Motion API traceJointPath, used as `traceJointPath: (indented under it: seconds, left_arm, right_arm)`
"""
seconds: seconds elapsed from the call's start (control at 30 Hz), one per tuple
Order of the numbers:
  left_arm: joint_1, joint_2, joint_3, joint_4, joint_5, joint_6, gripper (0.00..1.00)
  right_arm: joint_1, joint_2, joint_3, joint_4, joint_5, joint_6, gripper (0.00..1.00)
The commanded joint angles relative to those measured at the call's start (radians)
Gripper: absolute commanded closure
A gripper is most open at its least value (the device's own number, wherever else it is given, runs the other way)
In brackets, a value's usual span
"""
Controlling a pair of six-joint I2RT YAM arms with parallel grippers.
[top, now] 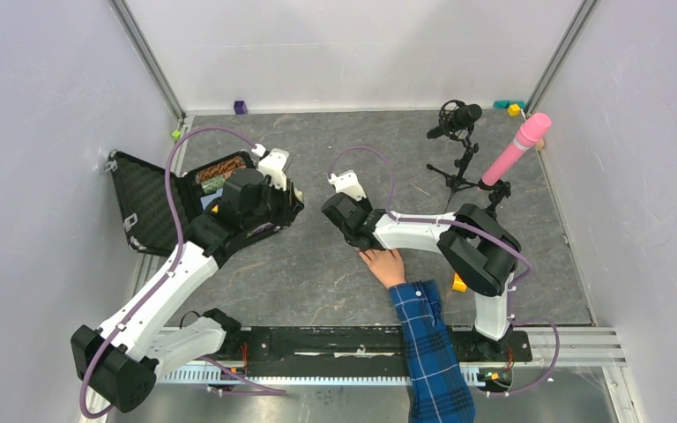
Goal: Paint the nails
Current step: Paint the nail polish on the nail.
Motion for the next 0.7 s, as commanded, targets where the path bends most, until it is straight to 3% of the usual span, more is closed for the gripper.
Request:
traceJointPath:
  seconds: [0.0,0.67]
  left_arm:
    - [0.004,-0.019,0.002,0.026,-0.016,-0.005,0.95]
    - [0.005,-0.024,0.0,0.026,-0.023,-0.004,0.95]
  right_arm:
    - [-0.002,0.004,0.019,-0.008,0.055,0.013,1.0]
    - [-0.017,-0.031,0.001,-0.029,0.089,0.02,1.0]
